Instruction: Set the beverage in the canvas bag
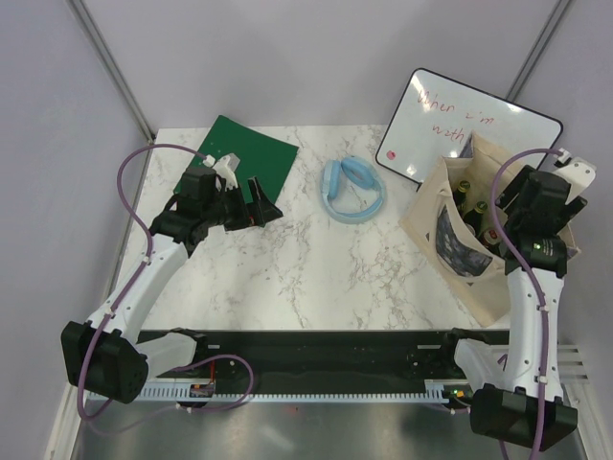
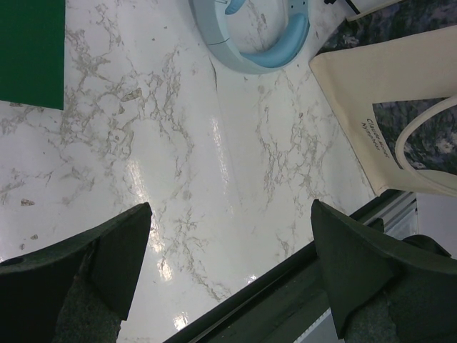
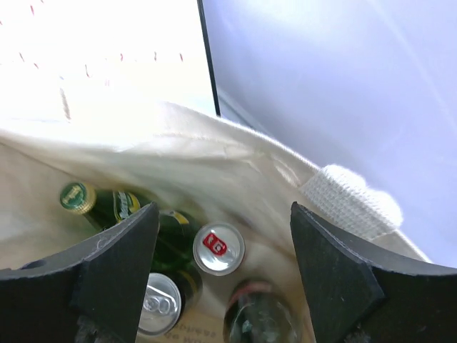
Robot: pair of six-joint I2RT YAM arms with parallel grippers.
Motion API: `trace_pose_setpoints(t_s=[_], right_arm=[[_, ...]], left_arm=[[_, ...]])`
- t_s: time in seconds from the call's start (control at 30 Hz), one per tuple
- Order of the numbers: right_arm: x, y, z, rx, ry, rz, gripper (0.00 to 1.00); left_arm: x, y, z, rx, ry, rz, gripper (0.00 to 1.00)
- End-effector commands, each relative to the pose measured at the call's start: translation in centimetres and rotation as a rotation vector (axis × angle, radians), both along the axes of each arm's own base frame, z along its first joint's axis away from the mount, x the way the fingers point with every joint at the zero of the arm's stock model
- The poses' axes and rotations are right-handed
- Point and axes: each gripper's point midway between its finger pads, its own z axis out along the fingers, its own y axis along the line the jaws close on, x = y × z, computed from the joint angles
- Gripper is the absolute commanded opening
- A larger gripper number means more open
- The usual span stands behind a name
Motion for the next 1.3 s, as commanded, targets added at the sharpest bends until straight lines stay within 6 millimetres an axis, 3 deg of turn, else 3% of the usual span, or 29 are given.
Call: trace_pose_setpoints(t_s=[0.0, 0.17, 0.2, 0.27, 0.3, 0.37, 0.4, 0.43, 0.47, 0.5, 0.53, 0.57, 0.67, 0.73, 0.77, 0.8, 0.87, 0.9, 0.93, 0.97, 1.07, 1.13, 1.27], right_arm=[[-0.4, -0.6, 1.0, -0.031, 0.021, -0.019, 0.82], [-0.4, -0.5, 2.2, -0.045, 0.016, -0.001, 0.82], [-0.4, -0.5, 3.8, -0.056, -0.01, 0.003, 0.82], [-0.5, -0.3, 5.3, -0.061, -0.014, 0.016, 0.82], [-0.5, -0.2, 7.6, -0.081, -0.05, 0.025, 0.82], [-0.4, 0.5, 8.9, -0.074, -0.052, 0.071, 0.83], [-0.2, 1.1, 11.0, -0.081, -0.089, 0.11, 0.84], [0.5, 1.7, 11.1, -0.065, -0.085, 0.154, 0.85], [1.4, 3.7, 11.3, -0.026, -0.092, 0.273, 0.88], [1.7, 4.7, 12.8, -0.007, -0.129, 0.321, 0.98], [2.5, 5.5, 12.8, 0.021, -0.13, 0.373, 0.98], [3.0, 7.9, 13.3, 0.069, -0.15, 0.495, 0.98], [4.1, 12.3, 15.6, 0.174, -0.241, 0.688, 0.98], [4.0, 16.3, 16.4, 0.259, -0.282, 0.812, 0.98], [3.9, 17.4, 16.9, 0.255, -0.304, 0.842, 0.98], [4.0, 17.8, 16.2, 0.256, -0.295, 0.825, 0.98], [3.7, 21.1, 14.9, 0.299, -0.245, 0.903, 0.98], [4.4, 22.4, 13.0, 0.332, -0.184, 0.926, 0.98], [4.1, 25.2, 12.0, 0.345, -0.134, 0.992, 0.98], [3.8, 26.6, 11.0, 0.355, -0.093, 1.004, 0.98], [2.7, 30.8, 9.5, 0.358, -0.101, 1.052, 0.98], [1.5, 32.6, 11.1, 0.392, -0.199, 1.126, 0.98], [1.4, 33.0, 9.4, 0.428, -0.164, 1.114, 0.98]], left_arm=[[0.2, 0.0, 1.4, 0.0, -0.076, -0.019, 1.0], [0.2, 0.1, 1.4, 0.005, -0.08, -0.018, 1.0], [0.2, 0.1, 1.4, 0.003, -0.082, -0.019, 1.0], [0.3, 0.1, 1.6, 0.005, -0.089, -0.021, 1.0], [0.2, 0.1, 1.8, 0.003, -0.091, -0.021, 1.0], [0.2, 0.0, 2.3, -0.002, -0.098, -0.022, 1.0], [0.2, 0.0, 2.6, -0.006, -0.103, -0.024, 1.0], [0.1, 0.0, 3.5, -0.012, -0.121, -0.023, 1.0], [0.1, 0.0, 4.2, -0.018, -0.136, -0.025, 1.0], [0.0, 0.0, 4.7, -0.02, -0.15, -0.026, 1.0], [-0.1, 0.0, 6.1, -0.029, -0.181, -0.026, 1.0], [-0.2, 0.0, 6.8, -0.029, -0.202, -0.031, 1.0], [-1.2, -0.2, 10.2, -0.057, -0.287, -0.068, 1.0], [-2.3, -0.6, 12.6, -0.088, -0.344, -0.115, 1.0], [-3.0, -0.6, 13.7, -0.096, -0.386, -0.133, 1.0], [-3.5, -0.7, 14.6, -0.106, -0.41, -0.154, 1.0], [-4.4, -0.8, 16.6, -0.118, -0.472, -0.18, 1.0], [-4.7, -0.8, 17.1, -0.123, -0.484, -0.186, 1.0], [-5.0, -0.8, 17.7, -0.128, -0.5, -0.19, 1.0], [-5.6, -0.7, 18.1, -0.136, -0.512, -0.198, 1.0], [-6.3, -0.7, 17.8, -0.137, -0.519, -0.21, 1.0], [-7.0, -0.4, 17.2, -0.132, -0.522, -0.21, 1.0], [-7.2, 0.2, 15.6, -0.092, -0.518, -0.191, 1.0]])
